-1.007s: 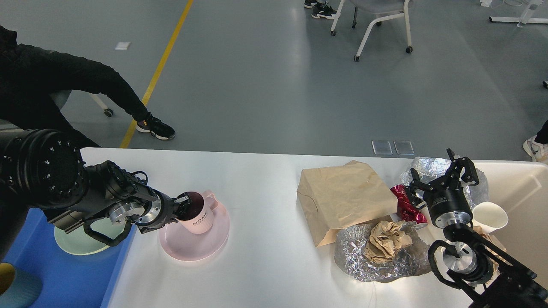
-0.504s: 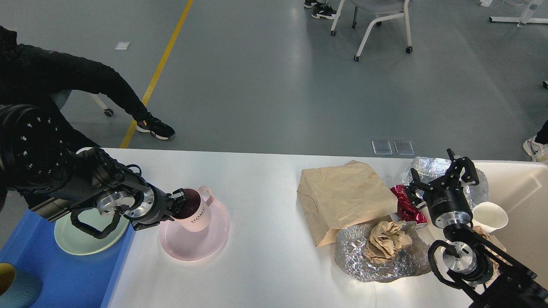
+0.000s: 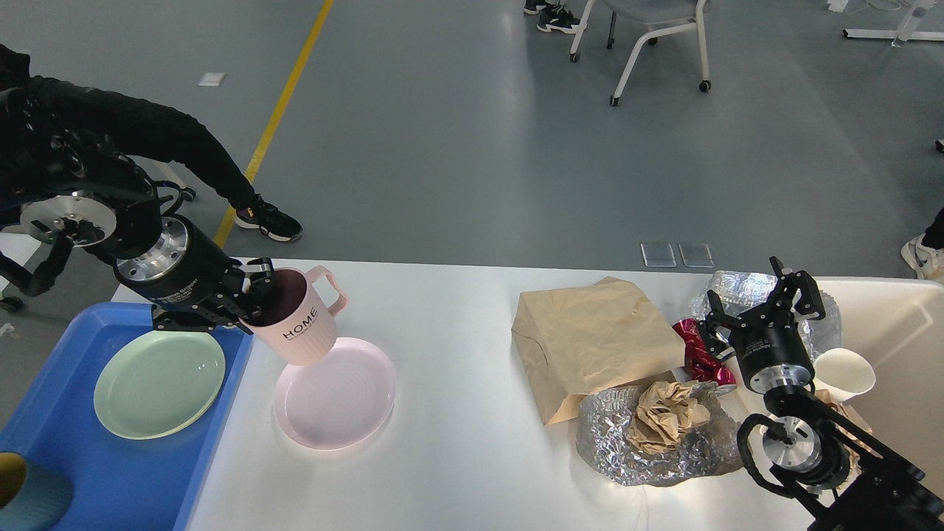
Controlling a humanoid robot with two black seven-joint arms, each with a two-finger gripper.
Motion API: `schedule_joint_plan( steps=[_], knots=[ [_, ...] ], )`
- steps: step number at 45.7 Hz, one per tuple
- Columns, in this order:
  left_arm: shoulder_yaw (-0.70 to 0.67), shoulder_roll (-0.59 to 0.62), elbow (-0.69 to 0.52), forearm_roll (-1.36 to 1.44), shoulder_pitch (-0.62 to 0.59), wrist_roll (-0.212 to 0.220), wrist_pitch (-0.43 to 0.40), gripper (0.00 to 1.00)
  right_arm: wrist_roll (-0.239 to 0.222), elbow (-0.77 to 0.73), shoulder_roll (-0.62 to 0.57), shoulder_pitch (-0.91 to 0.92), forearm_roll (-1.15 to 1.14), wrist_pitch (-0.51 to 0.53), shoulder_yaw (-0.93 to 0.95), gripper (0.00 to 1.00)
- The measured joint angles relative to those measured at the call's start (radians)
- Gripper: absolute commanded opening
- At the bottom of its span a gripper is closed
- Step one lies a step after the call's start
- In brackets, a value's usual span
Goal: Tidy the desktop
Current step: 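Lift the mug off the saucer and lower it onto the tray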
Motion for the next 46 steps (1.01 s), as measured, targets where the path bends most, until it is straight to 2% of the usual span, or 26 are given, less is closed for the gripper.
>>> schedule_joint_plan(
  steps=[6,17,26,32,33,40,46],
  knots=[
    [0.019,0.007,-0.036,0.068,-0.069,-0.003,-0.040,0.01,0.000,0.000,0.000,0.000,0.000,0.000,0.000,1.00],
    [0.016,0.063,-0.058,0.179,-0.159,-0.017,-0.217,0.00,0.000,0.000,0.000,0.000,0.000,0.000,0.000,1.00],
    [0.022,0.148,-0.050,0.289,-0.163,-0.018,-0.245,0.00,-0.001,0.000,0.000,0.000,0.000,0.000,0.000,1.00],
    [0.017,0.237,-0.023,0.408,-0.075,-0.018,-0.209,0.00,-0.001,0.000,0.000,0.000,0.000,0.000,0.000,1.00],
    [0.012,0.272,0.000,0.452,-0.020,-0.018,-0.183,0.00,-0.001,0.000,0.000,0.000,0.000,0.000,0.000,1.00],
    [-0.006,0.360,0.076,0.551,0.144,-0.006,-0.111,0.00,-0.001,0.000,0.000,0.000,0.000,0.000,0.000,1.00],
    [-0.054,0.432,0.154,0.622,0.270,-0.003,-0.076,0.00,-0.001,0.000,0.000,0.000,0.000,0.000,0.000,1.00]
  ],
)
